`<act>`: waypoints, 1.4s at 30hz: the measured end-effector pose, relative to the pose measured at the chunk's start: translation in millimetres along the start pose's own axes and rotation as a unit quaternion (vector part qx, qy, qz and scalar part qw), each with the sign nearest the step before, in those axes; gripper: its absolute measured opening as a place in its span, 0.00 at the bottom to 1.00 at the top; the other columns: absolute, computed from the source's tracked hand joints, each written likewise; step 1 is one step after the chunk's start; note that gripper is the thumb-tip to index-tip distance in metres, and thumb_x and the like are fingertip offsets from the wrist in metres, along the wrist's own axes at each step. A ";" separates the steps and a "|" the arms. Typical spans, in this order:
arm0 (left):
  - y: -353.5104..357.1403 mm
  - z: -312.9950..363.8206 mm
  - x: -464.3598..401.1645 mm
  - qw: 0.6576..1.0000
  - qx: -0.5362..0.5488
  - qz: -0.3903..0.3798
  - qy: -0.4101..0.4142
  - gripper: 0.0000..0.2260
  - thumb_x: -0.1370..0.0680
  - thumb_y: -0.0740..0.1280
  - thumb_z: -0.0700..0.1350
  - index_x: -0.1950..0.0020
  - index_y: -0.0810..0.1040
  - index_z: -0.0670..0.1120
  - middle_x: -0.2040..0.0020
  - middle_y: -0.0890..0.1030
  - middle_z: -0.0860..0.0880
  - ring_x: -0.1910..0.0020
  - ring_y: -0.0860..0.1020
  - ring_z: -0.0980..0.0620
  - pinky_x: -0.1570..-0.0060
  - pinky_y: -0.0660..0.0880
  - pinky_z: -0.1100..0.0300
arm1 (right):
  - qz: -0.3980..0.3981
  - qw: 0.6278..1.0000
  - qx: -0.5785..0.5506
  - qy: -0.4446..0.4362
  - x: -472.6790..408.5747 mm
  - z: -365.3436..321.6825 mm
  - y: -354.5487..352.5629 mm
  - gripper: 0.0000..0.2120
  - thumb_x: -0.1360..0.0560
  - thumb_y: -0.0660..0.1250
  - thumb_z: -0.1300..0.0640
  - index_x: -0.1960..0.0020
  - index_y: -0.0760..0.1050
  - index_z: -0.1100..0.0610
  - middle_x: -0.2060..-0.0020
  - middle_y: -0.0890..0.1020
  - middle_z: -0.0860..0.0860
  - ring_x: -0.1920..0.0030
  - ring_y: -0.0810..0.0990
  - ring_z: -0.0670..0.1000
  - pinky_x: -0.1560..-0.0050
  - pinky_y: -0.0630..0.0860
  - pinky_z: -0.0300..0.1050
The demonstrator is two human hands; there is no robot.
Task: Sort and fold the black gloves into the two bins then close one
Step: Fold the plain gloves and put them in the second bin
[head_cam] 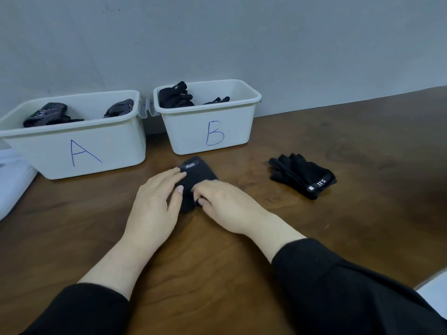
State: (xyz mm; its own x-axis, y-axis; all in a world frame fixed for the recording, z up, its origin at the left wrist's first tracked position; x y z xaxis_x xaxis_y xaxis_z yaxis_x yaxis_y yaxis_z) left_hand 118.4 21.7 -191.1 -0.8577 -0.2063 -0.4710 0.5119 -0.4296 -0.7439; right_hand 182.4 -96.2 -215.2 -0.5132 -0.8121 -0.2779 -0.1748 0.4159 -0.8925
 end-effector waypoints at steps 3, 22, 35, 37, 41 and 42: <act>-6.7 -9.3 3.9 1.000 -0.006 -0.007 0.017 0.14 0.16 0.61 0.40 0.32 0.79 0.47 0.30 0.77 0.52 0.29 0.71 0.52 0.28 0.66 0.49 | -0.047 0.997 -0.038 -0.048 11.7 -21.5 6.4 0.06 0.18 0.61 0.59 0.45 0.76 0.53 0.36 0.80 0.47 0.32 0.74 0.44 0.20 0.52 0.43; 8.5 -6.9 23.8 0.977 -0.192 -0.092 0.014 0.28 0.20 0.49 0.66 0.35 0.81 0.55 0.41 0.81 0.56 0.43 0.76 0.52 0.42 0.65 0.52 | 0.165 0.910 0.136 0.355 118.1 122.7 -105.5 0.21 0.21 0.68 0.53 0.29 0.74 0.53 0.33 0.75 0.51 0.31 0.70 0.56 0.29 0.61 0.58; -8.1 -39.4 26.1 0.988 -0.114 -0.107 -0.009 0.12 0.19 0.68 0.49 0.36 0.82 0.53 0.37 0.80 0.56 0.36 0.75 0.51 0.35 0.69 0.49 | 0.345 0.860 -0.077 0.369 149.6 123.6 -132.9 0.13 0.15 0.58 0.47 0.42 0.77 0.53 0.56 0.82 0.48 0.55 0.80 0.49 0.59 0.77 0.45; -11.2 -37.6 24.5 0.985 -0.153 -0.083 0.001 0.09 0.20 0.69 0.48 0.42 0.85 0.52 0.47 0.82 0.55 0.47 0.77 0.49 0.46 0.72 0.48 | 0.348 0.859 -0.132 0.352 143.9 118.2 -127.4 0.12 0.16 0.60 0.47 0.44 0.78 0.52 0.56 0.82 0.46 0.54 0.81 0.48 0.60 0.75 0.41; -21.3 -22.0 31.0 0.970 -0.232 -0.067 -0.002 0.12 0.20 0.66 0.56 0.50 0.87 0.52 0.61 0.79 0.53 0.61 0.76 0.49 0.59 0.74 0.49 | 0.317 0.858 -0.234 0.329 121.1 101.7 -113.9 0.08 0.17 0.63 0.48 0.49 0.80 0.48 0.58 0.84 0.44 0.54 0.82 0.44 0.54 0.79 0.43; -23.7 -17.2 36.6 0.968 -0.240 -0.068 0.000 0.16 0.20 0.64 0.60 0.49 0.87 0.52 0.61 0.80 0.53 0.62 0.77 0.50 0.59 0.75 0.50 | 0.305 0.860 -0.255 0.321 113.6 95.3 -109.8 0.08 0.17 0.63 0.49 0.49 0.80 0.48 0.58 0.85 0.43 0.55 0.82 0.43 0.52 0.79 0.44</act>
State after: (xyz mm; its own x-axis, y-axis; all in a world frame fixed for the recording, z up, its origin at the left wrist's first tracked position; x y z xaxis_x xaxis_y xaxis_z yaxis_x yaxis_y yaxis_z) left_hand 75.7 39.5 -198.9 -0.9185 -0.1776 -0.3533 0.3581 0.0052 -0.9337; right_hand 223.4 -273.1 -182.6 -0.9694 -0.0537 -0.2397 0.0302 0.9424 -0.3332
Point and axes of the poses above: each hand's wrist, its own x-axis away from the middle knuckle, its own y-axis out of the palm, z = x × y, the point moved 9 cm from there along -x, towards the middle knuckle
